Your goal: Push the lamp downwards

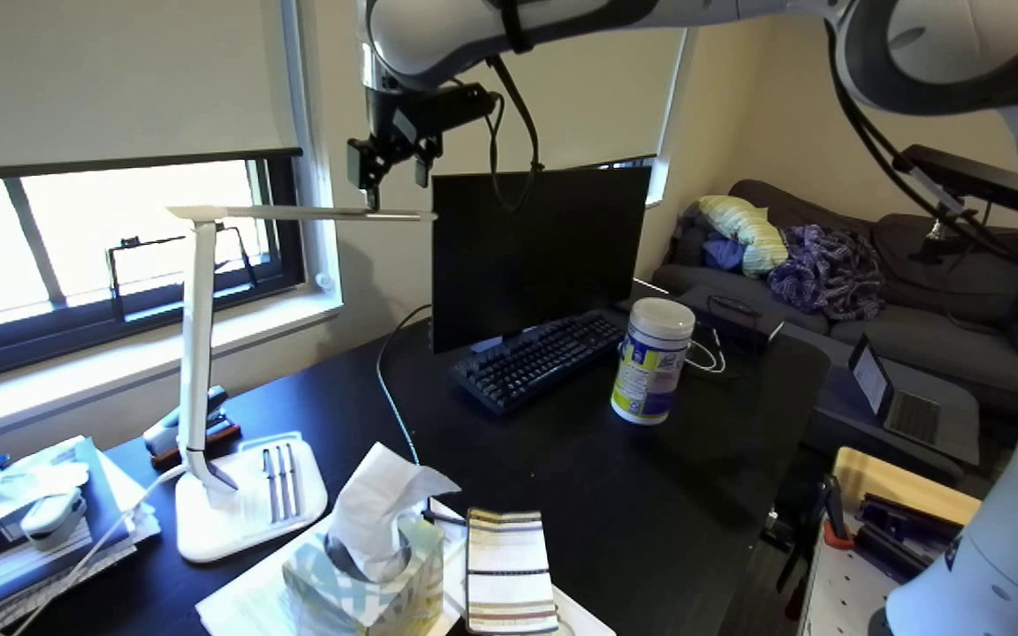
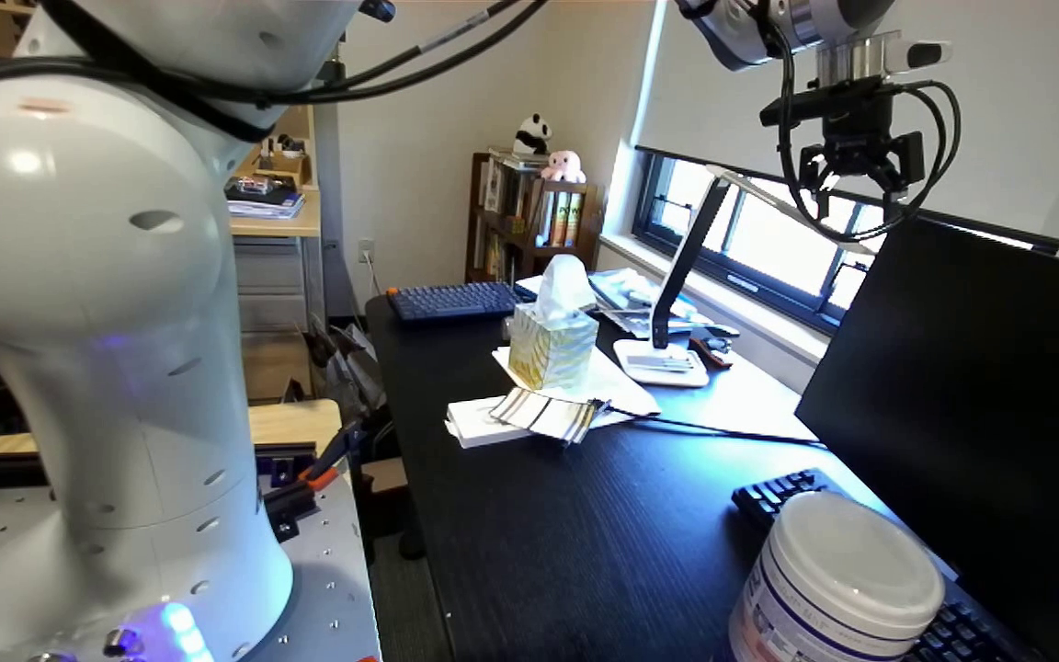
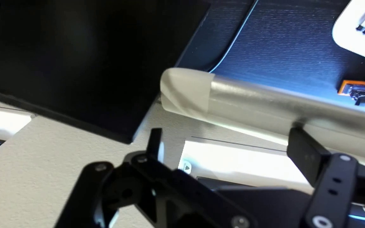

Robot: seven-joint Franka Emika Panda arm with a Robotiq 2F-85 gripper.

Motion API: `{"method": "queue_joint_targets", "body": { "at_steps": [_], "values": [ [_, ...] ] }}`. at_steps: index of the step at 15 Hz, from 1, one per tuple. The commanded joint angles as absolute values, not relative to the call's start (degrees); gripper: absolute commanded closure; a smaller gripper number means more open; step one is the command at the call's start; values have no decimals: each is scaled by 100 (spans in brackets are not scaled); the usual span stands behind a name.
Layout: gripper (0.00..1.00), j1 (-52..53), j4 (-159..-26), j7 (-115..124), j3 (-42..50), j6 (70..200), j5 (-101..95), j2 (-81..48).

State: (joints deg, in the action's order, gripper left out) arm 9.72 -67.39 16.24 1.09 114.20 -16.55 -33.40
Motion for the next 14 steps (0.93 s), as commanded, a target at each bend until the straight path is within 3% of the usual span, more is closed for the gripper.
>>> {"method": "queue_joint_targets", "body": {
  "at_steps": [1,14],
  "values": [
    [0,1096,-6573,1560,120,11249,-1587,-3497],
    [0,1342,-6518,1465,39,11097,-1490,-3919]
  ]
}}
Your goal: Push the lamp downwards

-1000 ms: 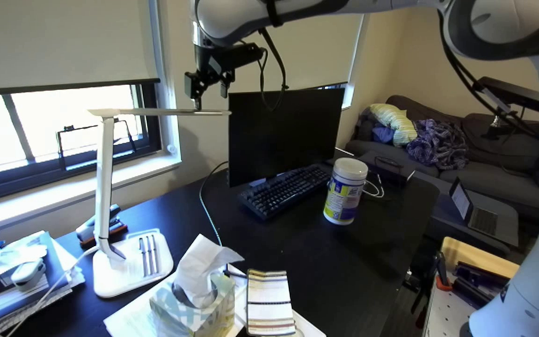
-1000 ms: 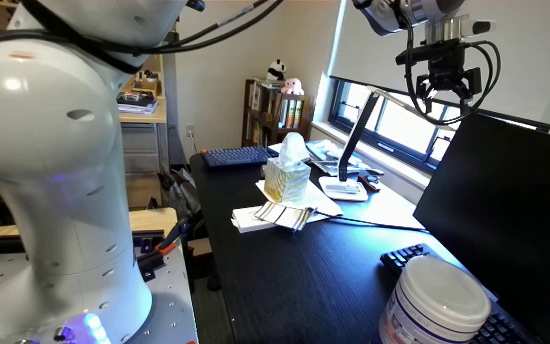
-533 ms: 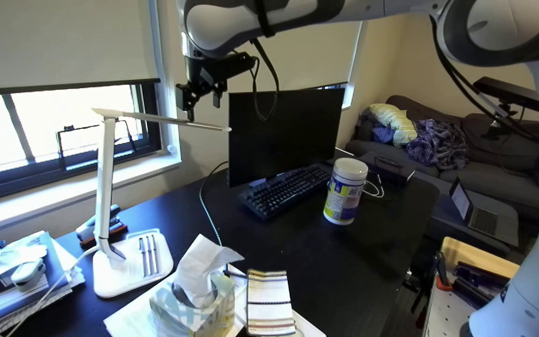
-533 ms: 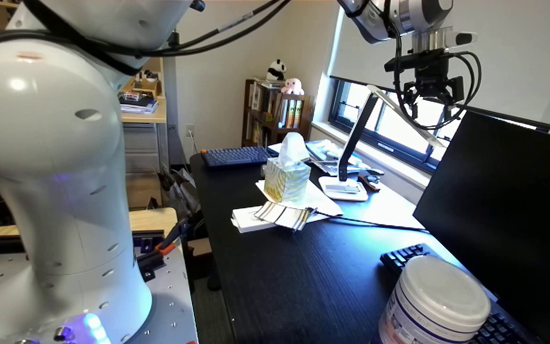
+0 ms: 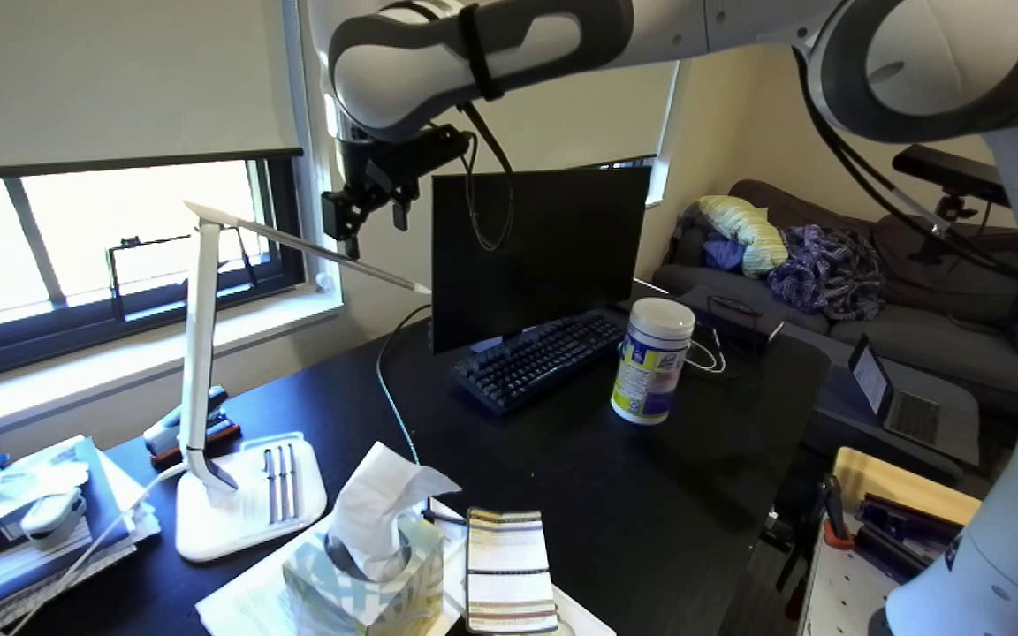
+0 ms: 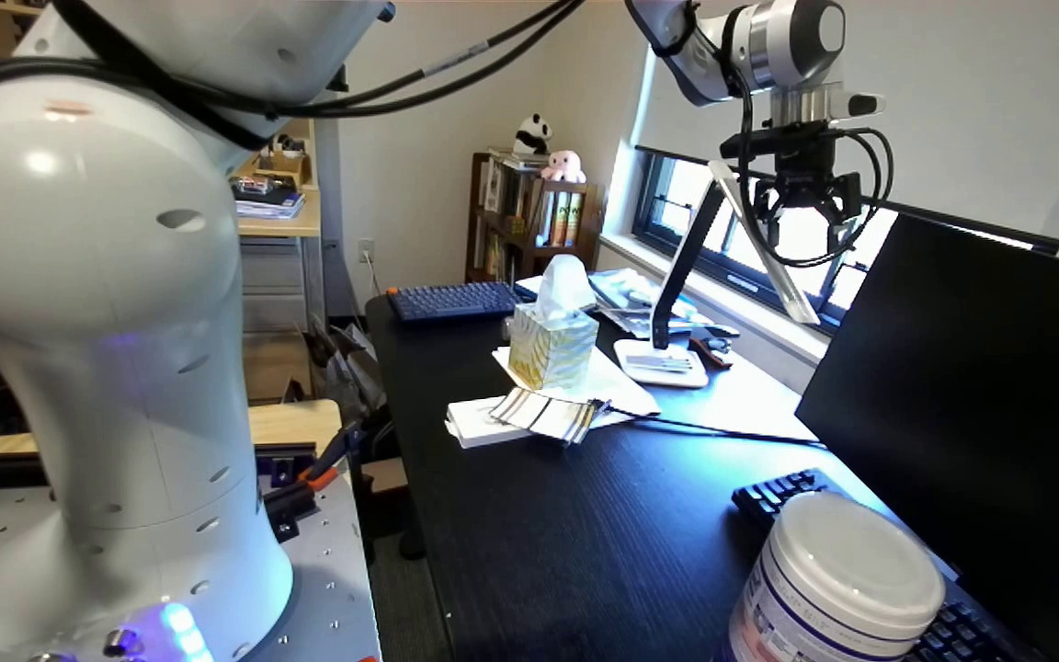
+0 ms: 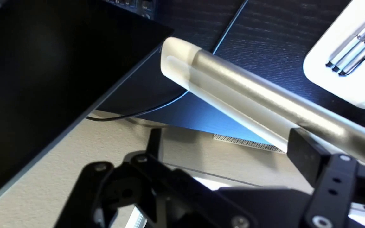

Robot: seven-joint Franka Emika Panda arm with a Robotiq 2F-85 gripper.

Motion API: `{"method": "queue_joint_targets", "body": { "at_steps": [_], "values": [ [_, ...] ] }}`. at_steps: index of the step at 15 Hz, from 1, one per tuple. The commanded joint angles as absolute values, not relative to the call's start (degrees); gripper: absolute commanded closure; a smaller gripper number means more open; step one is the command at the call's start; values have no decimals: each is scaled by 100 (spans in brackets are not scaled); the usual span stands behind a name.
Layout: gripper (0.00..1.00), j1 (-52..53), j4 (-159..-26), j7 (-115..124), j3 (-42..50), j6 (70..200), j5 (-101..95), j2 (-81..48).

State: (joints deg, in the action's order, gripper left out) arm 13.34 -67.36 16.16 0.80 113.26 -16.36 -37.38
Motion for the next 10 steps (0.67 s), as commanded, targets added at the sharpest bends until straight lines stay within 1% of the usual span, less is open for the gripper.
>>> {"method": "queue_joint_targets", "body": {
  "at_steps": [1,10],
  "values": [
    [0,1344,-6508,1453,25,11079,-1467,-3959],
    [0,1442,-6400,1396,-98,11115,-1418,-4212]
  ]
}}
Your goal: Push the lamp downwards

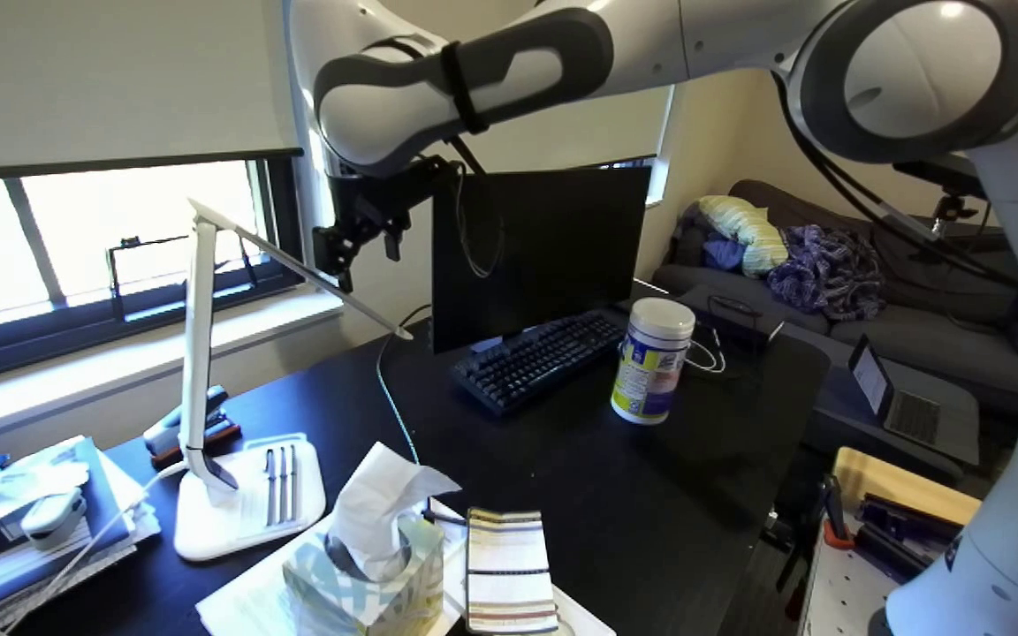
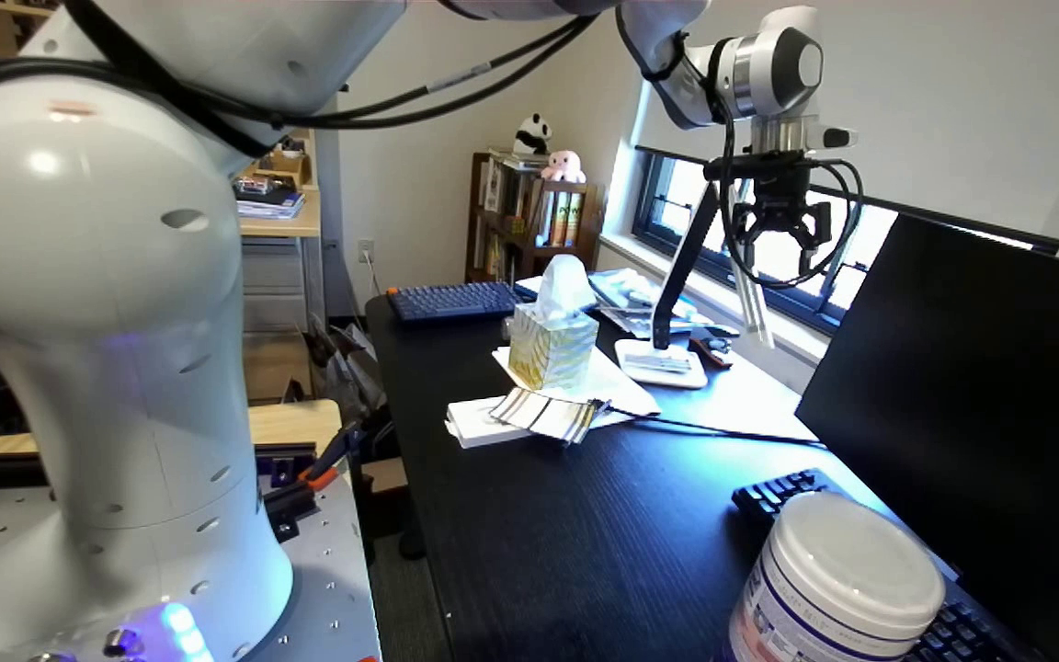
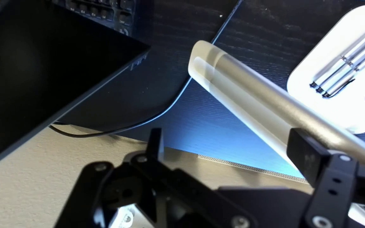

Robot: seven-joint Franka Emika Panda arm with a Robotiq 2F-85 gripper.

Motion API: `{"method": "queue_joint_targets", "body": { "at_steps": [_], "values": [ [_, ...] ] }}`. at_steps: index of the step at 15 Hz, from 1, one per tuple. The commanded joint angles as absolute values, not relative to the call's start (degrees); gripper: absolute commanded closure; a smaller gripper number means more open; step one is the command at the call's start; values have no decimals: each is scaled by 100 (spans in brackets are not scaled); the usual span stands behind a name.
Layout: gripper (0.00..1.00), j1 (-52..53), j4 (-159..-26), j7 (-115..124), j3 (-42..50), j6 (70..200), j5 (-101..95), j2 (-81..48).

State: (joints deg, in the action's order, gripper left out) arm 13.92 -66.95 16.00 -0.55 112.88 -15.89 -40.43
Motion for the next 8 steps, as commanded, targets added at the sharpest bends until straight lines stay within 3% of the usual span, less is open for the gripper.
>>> {"method": "queue_joint_targets", "body": {
  "at_steps": [1,8],
  "values": [
    [0,1472,-6364,1403,-103,11101,-1431,-4237],
    [0,1625,-6092,1457,-147,11162,-1382,-4532]
  ]
}}
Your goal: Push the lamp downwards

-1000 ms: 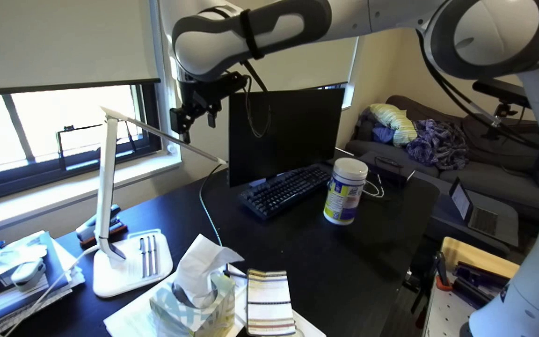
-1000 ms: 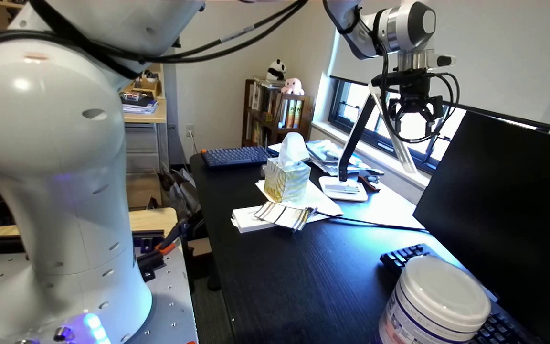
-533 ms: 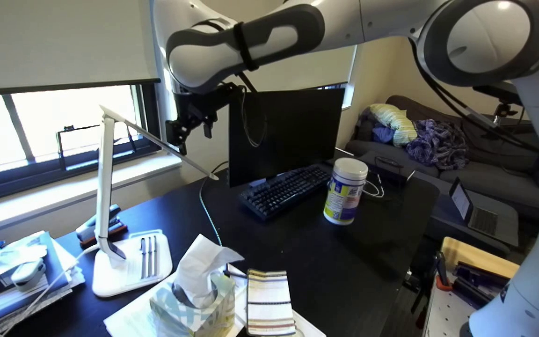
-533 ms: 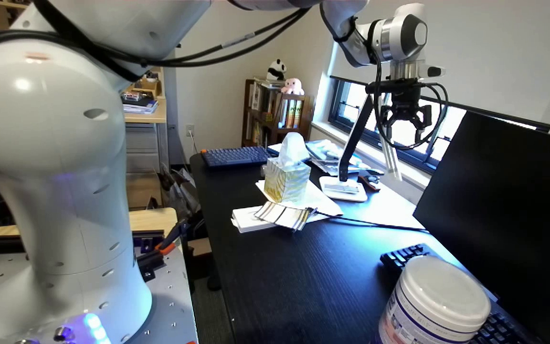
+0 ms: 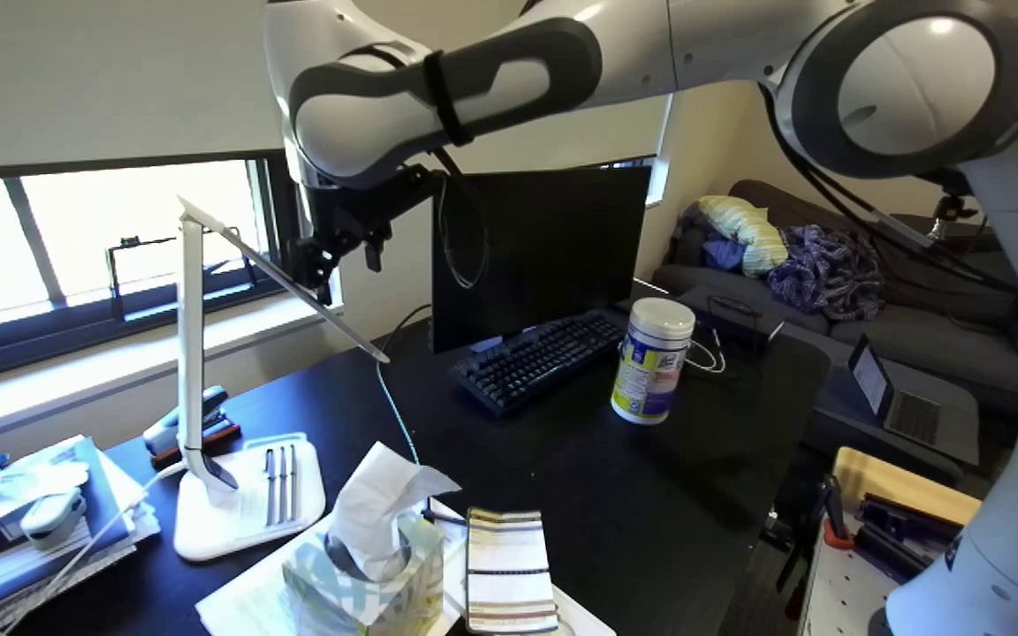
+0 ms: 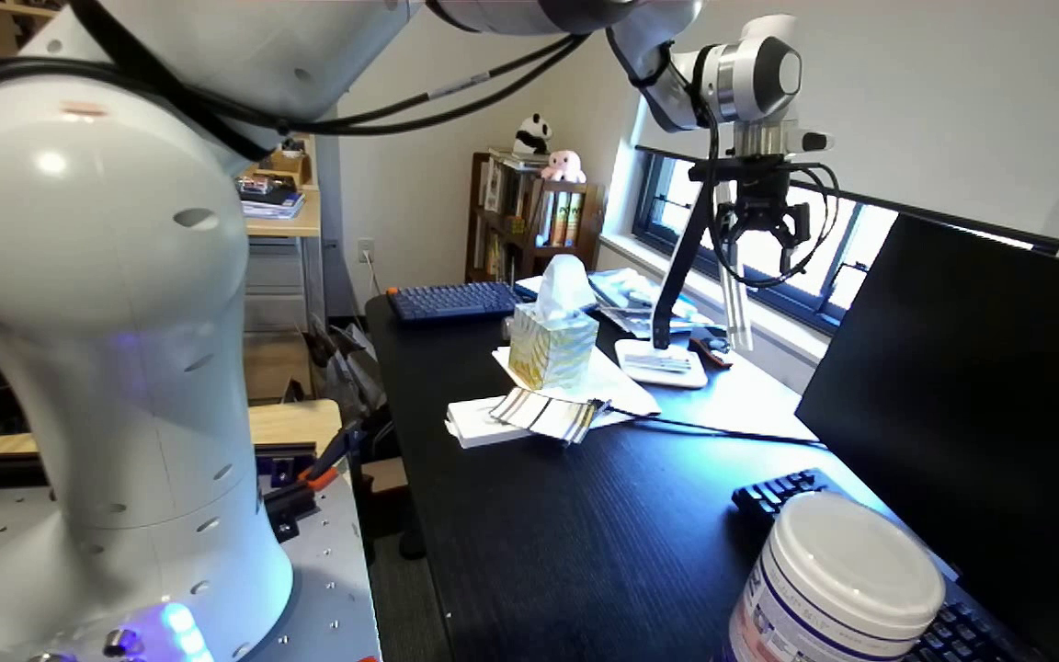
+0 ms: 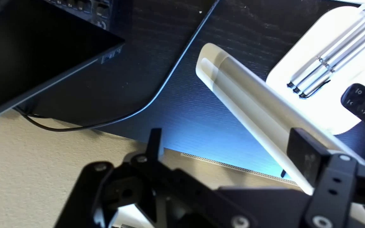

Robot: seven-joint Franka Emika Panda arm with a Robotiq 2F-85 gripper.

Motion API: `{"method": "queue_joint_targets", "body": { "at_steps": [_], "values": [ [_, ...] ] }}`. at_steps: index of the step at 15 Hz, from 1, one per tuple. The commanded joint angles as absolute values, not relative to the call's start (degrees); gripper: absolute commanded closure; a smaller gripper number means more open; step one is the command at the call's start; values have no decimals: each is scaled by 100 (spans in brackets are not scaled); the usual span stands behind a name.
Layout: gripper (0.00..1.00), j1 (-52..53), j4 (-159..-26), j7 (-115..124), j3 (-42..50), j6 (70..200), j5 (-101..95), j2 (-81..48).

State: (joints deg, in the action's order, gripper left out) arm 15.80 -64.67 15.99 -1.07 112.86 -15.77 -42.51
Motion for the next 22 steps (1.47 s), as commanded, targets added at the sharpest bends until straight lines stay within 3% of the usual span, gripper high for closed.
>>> {"method": "queue_joint_targets", "body": {
  "at_steps": [1,22],
  "values": [
    [0,1643,-6061,1490,-148,11189,-1364,-4589],
    [0,1901,-5656,788,-809,11466,-1288,-4909]
  ]
}}
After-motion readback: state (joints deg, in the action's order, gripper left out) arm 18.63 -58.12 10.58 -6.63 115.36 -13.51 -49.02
